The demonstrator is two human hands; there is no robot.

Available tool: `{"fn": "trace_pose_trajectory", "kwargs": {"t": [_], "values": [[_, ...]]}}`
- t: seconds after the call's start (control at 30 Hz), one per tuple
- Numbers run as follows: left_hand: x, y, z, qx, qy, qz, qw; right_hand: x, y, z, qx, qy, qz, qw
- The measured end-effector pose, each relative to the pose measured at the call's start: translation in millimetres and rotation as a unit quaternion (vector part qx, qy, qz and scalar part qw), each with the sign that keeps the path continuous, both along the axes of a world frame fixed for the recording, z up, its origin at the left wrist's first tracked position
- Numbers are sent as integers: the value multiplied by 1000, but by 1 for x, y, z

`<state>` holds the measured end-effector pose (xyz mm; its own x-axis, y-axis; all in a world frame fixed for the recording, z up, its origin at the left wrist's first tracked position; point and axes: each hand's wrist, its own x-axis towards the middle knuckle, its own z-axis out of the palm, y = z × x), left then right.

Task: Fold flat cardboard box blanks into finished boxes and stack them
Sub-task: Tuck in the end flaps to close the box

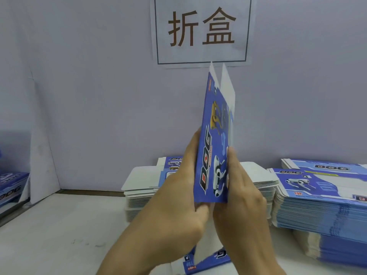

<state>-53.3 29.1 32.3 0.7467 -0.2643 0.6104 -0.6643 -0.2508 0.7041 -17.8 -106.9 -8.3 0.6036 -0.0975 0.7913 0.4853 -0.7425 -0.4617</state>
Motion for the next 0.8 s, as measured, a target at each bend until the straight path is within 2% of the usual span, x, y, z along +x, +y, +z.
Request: {"fn": "trace_pose_trajectory", "kwargs": {"t": [0.2, 0.27, 0.37, 0.47, 0.57, 0.63, 0.73, 0.8], "values": [[10, -4, 4, -49, -41, 26, 998, 1, -9, 5, 73, -32, 67, 995], [13, -5, 2, -41, -57, 23, 997, 1, -12, 5, 85, -46, 92, 991], [13, -1, -2, 9, -68, 16, 998, 3, -17, 6, 69, -72, 101, 990], [7, 5, -9, -1, -47, -55, 997, 4, -18, 5, 26, -81, 97, 992], [14, 9, -2, -54, 11, -104, 993, 2, -9, 0, -8, -95, 116, 989], [22, 9, 4, -144, 24, -114, 983, 0, 0, -4, -6, -83, 121, 989], [19, 1, 7, -271, 7, -60, 961, -1, 10, -6, -17, -115, 119, 986], [13, 0, 2, -325, 37, -47, 944, -1, 13, -4, -22, -146, 121, 982]]}}
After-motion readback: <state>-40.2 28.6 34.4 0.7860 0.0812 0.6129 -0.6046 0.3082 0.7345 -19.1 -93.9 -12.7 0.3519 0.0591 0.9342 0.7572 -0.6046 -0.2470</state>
